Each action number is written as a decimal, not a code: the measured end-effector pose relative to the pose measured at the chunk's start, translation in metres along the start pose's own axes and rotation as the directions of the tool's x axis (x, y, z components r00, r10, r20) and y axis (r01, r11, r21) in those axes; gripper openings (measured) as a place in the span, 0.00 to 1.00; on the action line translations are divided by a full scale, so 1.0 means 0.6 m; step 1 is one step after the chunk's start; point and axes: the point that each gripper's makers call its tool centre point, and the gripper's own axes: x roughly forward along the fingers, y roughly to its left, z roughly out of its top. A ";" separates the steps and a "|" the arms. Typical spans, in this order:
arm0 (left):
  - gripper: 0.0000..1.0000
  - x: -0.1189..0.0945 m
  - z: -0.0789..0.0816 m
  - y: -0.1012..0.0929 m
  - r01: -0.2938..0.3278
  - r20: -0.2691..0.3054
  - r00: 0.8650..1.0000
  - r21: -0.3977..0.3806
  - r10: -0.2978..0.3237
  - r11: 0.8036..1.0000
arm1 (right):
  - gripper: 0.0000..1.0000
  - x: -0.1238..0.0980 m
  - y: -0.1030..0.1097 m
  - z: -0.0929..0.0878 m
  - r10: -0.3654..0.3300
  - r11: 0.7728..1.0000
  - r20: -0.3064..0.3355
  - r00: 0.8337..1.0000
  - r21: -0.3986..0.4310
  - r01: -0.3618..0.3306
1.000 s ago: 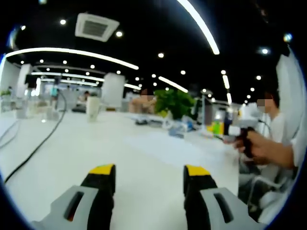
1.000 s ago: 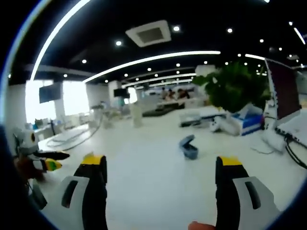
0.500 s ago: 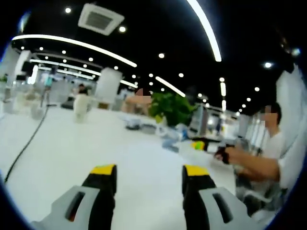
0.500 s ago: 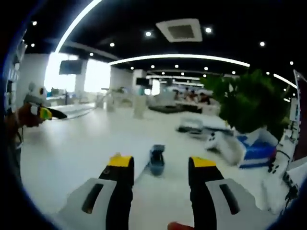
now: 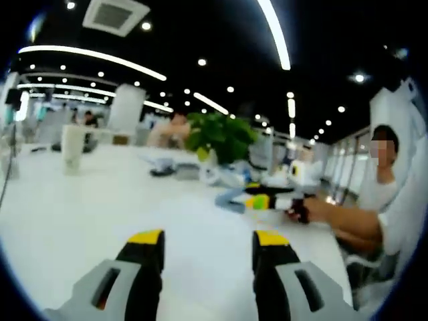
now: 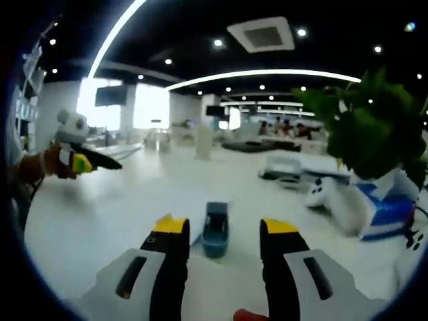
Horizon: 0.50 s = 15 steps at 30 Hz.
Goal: Pick up the paper insert the paper into the punch align the paper edges press the punch to punch holes
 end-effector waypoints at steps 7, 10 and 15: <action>0.49 0.035 -0.012 0.007 0.017 -0.016 1.000 0.014 -0.017 1.000 | 0.44 0.004 0.006 -0.002 0.019 1.000 0.007 1.000 -0.022 -0.019; 0.49 0.040 -0.028 0.015 0.008 -0.042 0.999 0.034 -0.007 0.999 | 0.43 0.001 0.000 -0.002 0.016 1.000 0.016 1.000 -0.004 -0.016; 0.50 0.030 -0.046 0.016 0.016 -0.063 0.998 0.032 -0.014 0.999 | 0.40 -0.002 0.007 -0.010 0.040 0.999 -0.007 0.999 0.001 -0.040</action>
